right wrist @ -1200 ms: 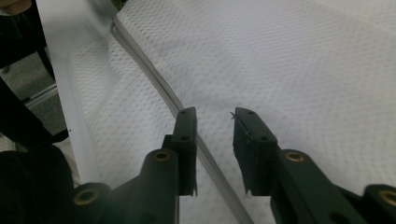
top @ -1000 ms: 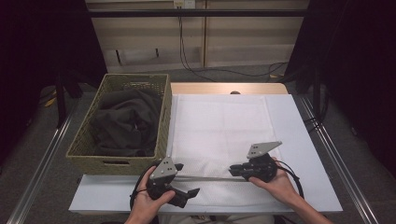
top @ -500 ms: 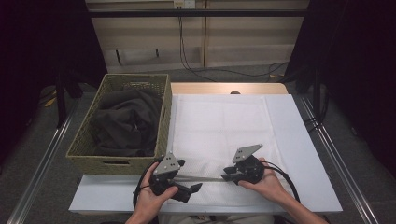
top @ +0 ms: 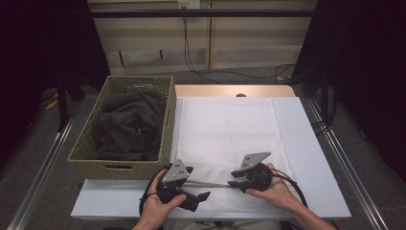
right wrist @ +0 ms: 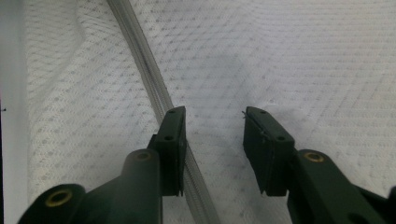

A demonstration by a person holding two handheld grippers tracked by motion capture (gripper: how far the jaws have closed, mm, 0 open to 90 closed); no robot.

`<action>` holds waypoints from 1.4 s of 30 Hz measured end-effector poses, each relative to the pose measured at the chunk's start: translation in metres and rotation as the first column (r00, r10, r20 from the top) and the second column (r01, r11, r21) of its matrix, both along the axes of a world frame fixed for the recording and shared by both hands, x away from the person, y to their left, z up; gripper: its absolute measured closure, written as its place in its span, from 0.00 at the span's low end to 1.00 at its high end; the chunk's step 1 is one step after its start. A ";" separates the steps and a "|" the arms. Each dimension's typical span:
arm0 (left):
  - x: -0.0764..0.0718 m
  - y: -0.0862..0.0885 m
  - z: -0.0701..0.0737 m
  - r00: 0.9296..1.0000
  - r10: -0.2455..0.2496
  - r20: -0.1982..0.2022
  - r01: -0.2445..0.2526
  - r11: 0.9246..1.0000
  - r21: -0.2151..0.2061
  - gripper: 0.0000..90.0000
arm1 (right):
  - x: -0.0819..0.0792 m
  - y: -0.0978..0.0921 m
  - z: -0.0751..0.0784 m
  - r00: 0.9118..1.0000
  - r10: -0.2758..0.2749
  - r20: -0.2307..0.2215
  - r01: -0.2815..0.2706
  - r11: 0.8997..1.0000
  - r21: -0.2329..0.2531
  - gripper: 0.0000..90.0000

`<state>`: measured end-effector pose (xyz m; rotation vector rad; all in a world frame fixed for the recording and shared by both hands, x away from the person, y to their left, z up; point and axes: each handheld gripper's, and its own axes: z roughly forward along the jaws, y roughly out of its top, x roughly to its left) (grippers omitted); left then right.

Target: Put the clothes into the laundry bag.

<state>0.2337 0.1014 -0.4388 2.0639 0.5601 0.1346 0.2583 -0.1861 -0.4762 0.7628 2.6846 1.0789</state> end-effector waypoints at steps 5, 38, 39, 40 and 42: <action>0.001 0.009 0.001 1.000 0.019 0.002 -0.019 1.000 -0.012 0.05 | 0.000 -0.002 -0.001 1.000 0.017 -0.009 -0.017 1.000 0.009 0.60; 0.001 0.014 0.002 1.000 0.014 -0.006 -0.014 1.000 -0.014 0.05 | -0.001 -0.007 -0.001 1.000 0.007 -0.006 -0.007 1.000 0.025 0.65; 0.001 0.014 0.002 1.000 0.010 -0.004 -0.011 1.000 -0.014 0.05 | -0.002 -0.007 -0.001 1.000 0.003 -0.009 -0.003 1.000 0.024 0.64; 0.001 0.014 0.002 1.000 0.009 -0.006 -0.009 1.000 -0.013 0.05 | -0.002 -0.007 -0.001 1.000 0.003 -0.017 -0.003 1.000 0.028 0.64; 0.001 0.013 0.002 1.000 0.009 -0.010 -0.009 1.000 -0.014 0.05 | -0.003 -0.007 -0.001 1.000 0.012 -0.001 -0.012 1.000 0.019 0.64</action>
